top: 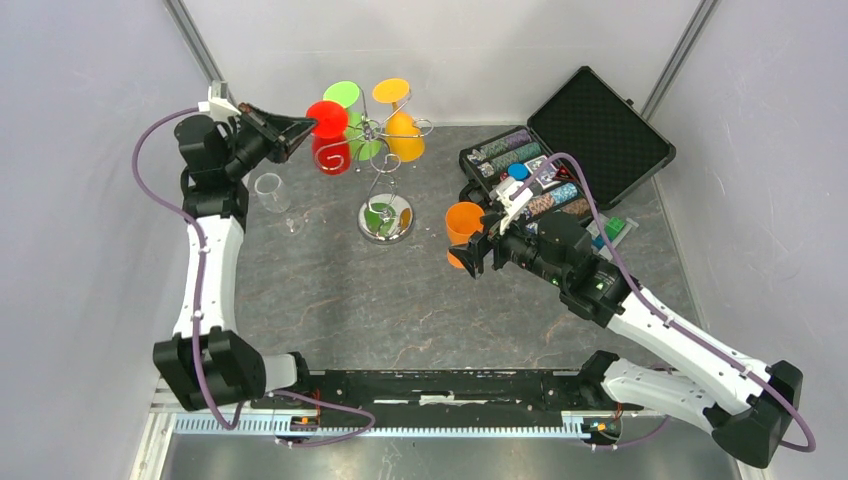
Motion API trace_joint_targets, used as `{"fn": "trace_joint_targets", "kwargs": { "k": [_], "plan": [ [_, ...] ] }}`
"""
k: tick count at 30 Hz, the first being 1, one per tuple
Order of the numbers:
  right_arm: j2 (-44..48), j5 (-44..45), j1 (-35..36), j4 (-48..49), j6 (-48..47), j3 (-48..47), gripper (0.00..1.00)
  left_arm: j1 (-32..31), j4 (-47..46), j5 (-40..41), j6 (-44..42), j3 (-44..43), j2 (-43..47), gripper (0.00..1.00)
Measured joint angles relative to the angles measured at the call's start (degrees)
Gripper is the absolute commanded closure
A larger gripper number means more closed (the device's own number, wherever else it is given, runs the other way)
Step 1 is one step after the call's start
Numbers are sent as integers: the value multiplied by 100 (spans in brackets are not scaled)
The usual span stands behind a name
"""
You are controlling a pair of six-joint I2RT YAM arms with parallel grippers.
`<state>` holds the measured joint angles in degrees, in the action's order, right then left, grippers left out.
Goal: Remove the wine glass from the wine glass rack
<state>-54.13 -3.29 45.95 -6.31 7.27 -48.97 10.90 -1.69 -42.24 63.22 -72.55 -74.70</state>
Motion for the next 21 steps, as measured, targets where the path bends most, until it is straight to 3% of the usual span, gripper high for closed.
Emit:
{"fn": "trace_joint_targets", "kwargs": {
  "k": [6,11,16,21],
  "plan": [
    [22,-81,0,105,28,15,4,28,1200,476,-651,-63,632,98],
    [70,-81,0,179,55,55,3,55,2109,1139,-1069,-866,726,98],
    [149,-85,0,273,111,107,3,66,2618,1665,-1390,-1381,1062,98],
    [146,-330,0,476,223,107,3,66,2710,1604,-1414,-1679,1405,98]
  ]
}}
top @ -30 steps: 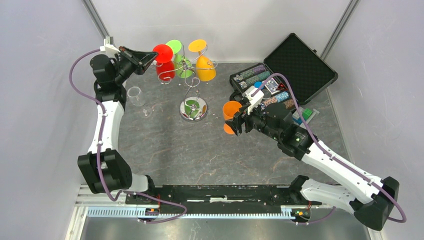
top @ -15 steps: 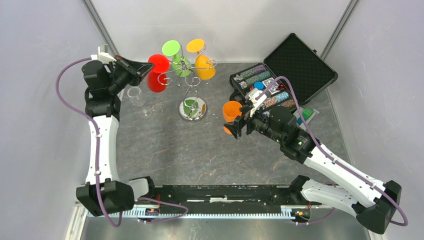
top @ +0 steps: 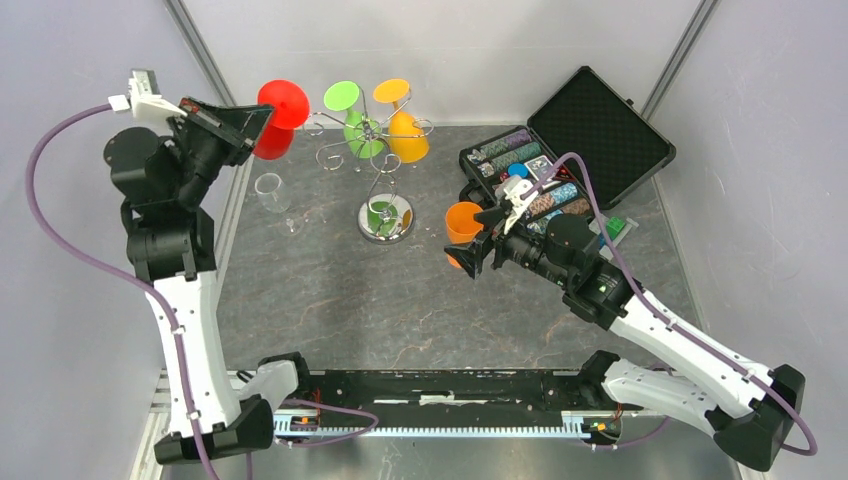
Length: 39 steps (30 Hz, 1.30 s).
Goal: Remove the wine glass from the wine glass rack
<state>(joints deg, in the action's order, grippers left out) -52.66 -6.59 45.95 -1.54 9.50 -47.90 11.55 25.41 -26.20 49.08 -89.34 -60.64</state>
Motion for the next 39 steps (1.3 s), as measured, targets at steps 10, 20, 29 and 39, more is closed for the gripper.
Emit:
{"fn": "trace_joint_targets", "kwargs": {
  "k": [10,20,29,39],
  "plan": [
    [-11,-612,0,1665,861,271,4,-118,-3469,-1399,2892,986,352,98],
    [205,74,0,4360,2205,1088,4,-931,-6704,-1370,6236,2472,105,98],
    [-800,-105,0,5727,2973,417,5,-2079,-7359,-935,6817,2675,656,98],
    [-1652,-870,0,7600,3298,92,17,-2258,-7722,-697,6854,2935,623,98]
  ]
}}
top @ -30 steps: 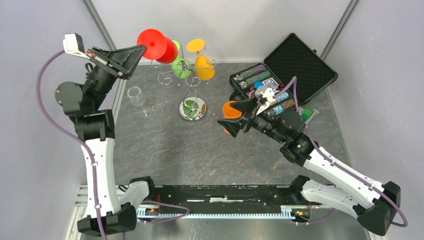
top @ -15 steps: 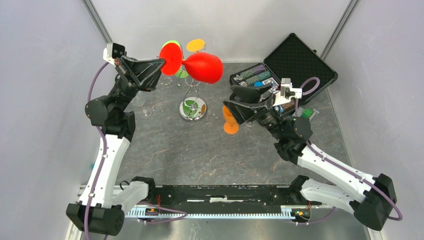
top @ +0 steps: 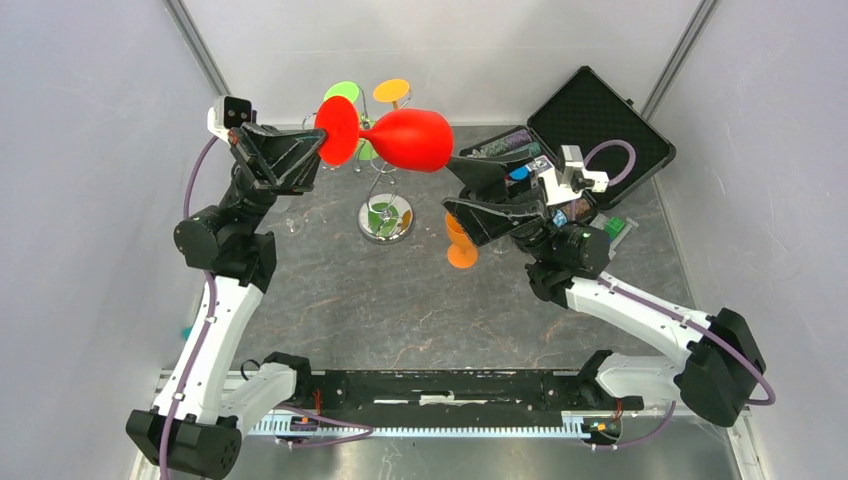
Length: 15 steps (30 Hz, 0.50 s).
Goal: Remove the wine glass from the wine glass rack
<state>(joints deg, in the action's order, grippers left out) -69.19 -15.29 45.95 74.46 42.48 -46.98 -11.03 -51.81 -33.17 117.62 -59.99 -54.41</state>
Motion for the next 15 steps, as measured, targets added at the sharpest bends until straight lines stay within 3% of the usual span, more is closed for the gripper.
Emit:
{"fn": "trace_joint_targets", "kwargs": {
  "k": [6,15],
  "plan": [
    [-72,-455,-22,619,142,-275,43,0,-101,42,81,37,-35,98],
    [-437,-931,-79,905,343,-782,45,0,-422,284,111,37,-61,98]
  ]
}}
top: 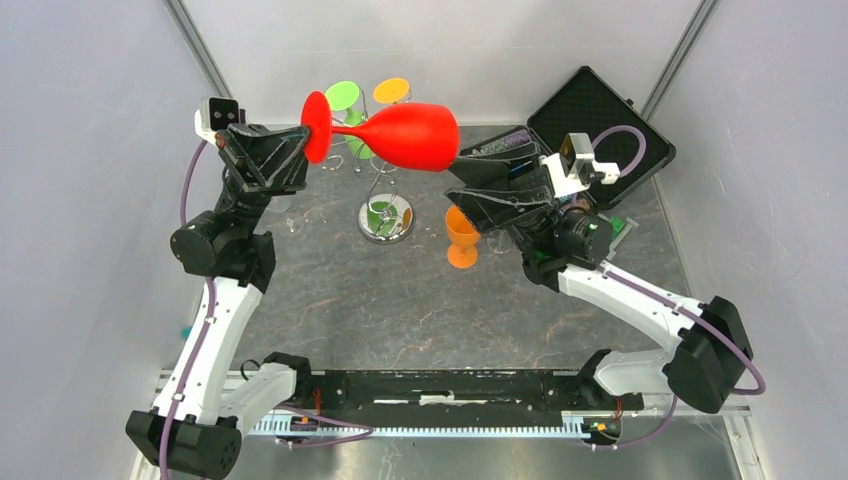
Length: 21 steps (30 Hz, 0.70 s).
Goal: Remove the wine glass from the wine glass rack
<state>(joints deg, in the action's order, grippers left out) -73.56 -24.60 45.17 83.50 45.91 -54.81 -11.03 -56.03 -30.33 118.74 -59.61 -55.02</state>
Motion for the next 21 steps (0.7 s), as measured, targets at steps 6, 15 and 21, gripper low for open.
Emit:
{"fn": "trace_joint_targets", "kwargs": {
  "k": [6,15,21],
  "plan": [
    [-337,-396,9,-17,61,-431,38,-63,9,-63,0,0,-7,98],
    [-660,-542,17,-7,42,-691,55,-70,116,-153,0,0,-4,98],
    [-691,-533,15,2,94,-691,81,-74,223,-160,0,0,61,97]
  ]
}}
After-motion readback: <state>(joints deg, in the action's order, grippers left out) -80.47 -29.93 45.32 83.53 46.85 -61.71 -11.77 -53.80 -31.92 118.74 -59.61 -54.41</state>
